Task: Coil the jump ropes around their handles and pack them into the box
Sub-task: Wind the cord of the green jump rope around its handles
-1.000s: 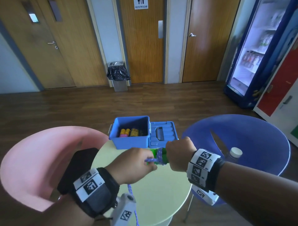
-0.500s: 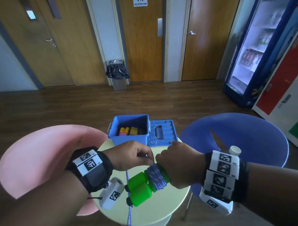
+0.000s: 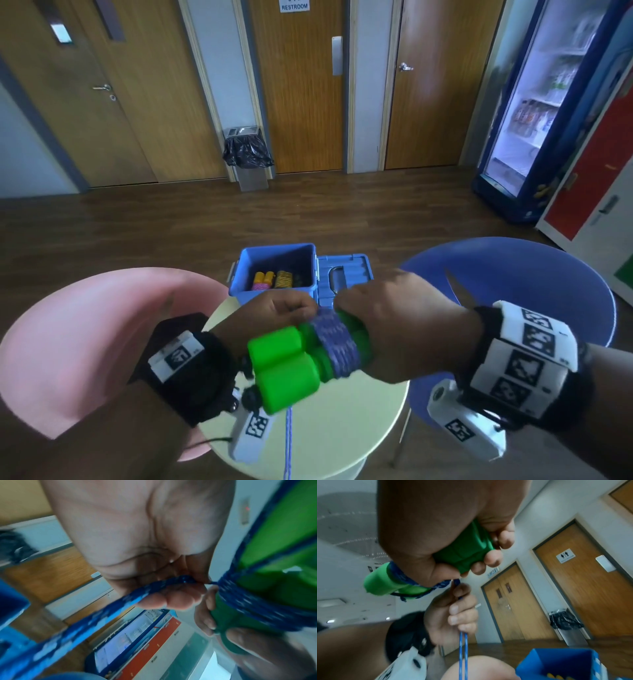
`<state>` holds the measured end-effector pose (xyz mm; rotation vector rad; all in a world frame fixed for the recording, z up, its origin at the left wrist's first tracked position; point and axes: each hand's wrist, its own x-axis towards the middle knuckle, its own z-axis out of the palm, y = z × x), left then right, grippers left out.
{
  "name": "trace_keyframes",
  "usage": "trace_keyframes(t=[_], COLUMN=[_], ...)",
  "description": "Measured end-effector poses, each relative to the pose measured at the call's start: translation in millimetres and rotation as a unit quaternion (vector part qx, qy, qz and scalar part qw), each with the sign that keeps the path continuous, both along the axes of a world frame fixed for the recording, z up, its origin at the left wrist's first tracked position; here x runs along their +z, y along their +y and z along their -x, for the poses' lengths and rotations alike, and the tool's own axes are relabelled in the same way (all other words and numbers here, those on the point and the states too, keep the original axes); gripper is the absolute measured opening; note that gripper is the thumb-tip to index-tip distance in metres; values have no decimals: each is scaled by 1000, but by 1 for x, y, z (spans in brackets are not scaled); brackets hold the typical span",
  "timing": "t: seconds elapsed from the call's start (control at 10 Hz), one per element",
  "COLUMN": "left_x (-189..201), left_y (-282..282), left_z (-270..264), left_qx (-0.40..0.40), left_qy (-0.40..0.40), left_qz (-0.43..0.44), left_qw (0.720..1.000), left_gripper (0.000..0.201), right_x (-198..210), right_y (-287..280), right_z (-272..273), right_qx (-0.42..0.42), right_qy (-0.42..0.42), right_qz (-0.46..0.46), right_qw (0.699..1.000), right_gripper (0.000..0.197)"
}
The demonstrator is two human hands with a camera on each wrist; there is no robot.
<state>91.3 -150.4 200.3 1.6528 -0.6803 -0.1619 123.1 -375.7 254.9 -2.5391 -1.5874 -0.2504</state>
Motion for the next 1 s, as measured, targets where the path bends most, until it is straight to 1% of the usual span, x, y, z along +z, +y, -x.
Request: trace_keyframes(t=[0.1,0.2,0.3,0.4,0.5,0.6,0.7,0.8,0.9,1.0], left_x=[3,5,-3,-5,-6,-12,-18,-29,-27,-18], left_y=[-19,-44,-65,-69,-72,-71,-75,-76,-73,-69], left_z=[7,2,20,11,11,14,16,17,17,15], left_qx=[-105,395,309,365,404,439,454,462,470,481], left_qy=[40,196,181,186,130,68,46,47,38,37], left_qz=[340,224,241,243,195,43,22,13,-4,8], left_qw=[934,869,902,879,884,895,890,886,882,876], left_gripper=[27,21,35,24,12,33,41,38,29,27], right_x=[7,12,10,2,2,6,11,9,6,5], right_y=[4,16,24,32,38,45,47,49,50,53], right_z=[-2,-4,-5,-7,-4,-6,-14,-26,-27,-26], right_qx=[-24,-92,-136,-183,-199,-217,-246,-270,-275,-279], right_qy=[-4,-32,-42,-50,-48,-25,-28,-13,12,63], right_qz=[-61,-105,-123,-129,-104,-103,-112,-84,-78,-93], right_qw=[998,990,982,973,973,970,962,959,958,954], right_gripper=[28,34,39,47,48,36,34,29,30,33])
